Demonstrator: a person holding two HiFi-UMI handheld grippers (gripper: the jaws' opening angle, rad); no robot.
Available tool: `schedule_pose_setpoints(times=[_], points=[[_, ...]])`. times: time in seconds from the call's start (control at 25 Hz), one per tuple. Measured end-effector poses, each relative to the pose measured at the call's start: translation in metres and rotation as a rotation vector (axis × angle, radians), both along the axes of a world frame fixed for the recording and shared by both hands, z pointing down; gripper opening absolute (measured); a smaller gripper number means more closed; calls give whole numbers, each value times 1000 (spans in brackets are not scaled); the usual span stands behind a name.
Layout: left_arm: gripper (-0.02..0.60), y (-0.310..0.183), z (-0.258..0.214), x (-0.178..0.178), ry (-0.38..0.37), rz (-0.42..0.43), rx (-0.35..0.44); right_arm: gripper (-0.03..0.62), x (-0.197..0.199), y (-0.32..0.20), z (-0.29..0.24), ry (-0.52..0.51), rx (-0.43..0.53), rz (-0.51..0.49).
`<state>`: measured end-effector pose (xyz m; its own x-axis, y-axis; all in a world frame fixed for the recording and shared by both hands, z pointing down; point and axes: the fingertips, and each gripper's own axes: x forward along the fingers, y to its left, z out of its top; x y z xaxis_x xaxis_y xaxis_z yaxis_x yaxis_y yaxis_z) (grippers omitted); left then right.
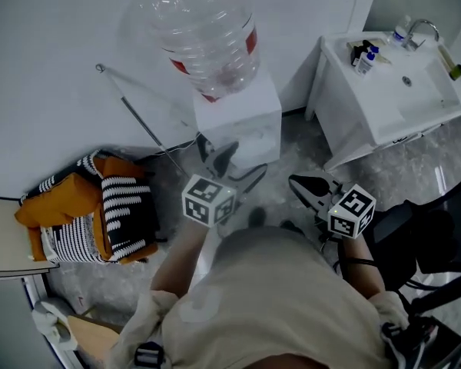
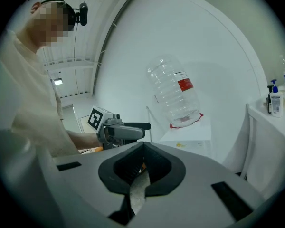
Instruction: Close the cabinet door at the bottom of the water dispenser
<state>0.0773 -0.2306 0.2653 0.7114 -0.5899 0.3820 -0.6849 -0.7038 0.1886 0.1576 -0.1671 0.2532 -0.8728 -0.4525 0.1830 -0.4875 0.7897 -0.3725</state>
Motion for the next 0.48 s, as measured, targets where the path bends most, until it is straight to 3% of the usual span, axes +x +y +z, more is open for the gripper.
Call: schedule_pose_setpoints(times=[0.16,0.32,0.4,0.48], points=[[364,19,5,3,-30,-60,-9,0,6,16,4,-8,-6,-94],[362,30,13,-7,-28,-129,-47,0,0,32,12,14,-115,-299],[364,36,30,-19,-37,-156,-117,0,-5,56,20,83,-203,-445],[362,42,47,-23,-17,-165,-194,0,-4,84,36,219,-242,-590]])
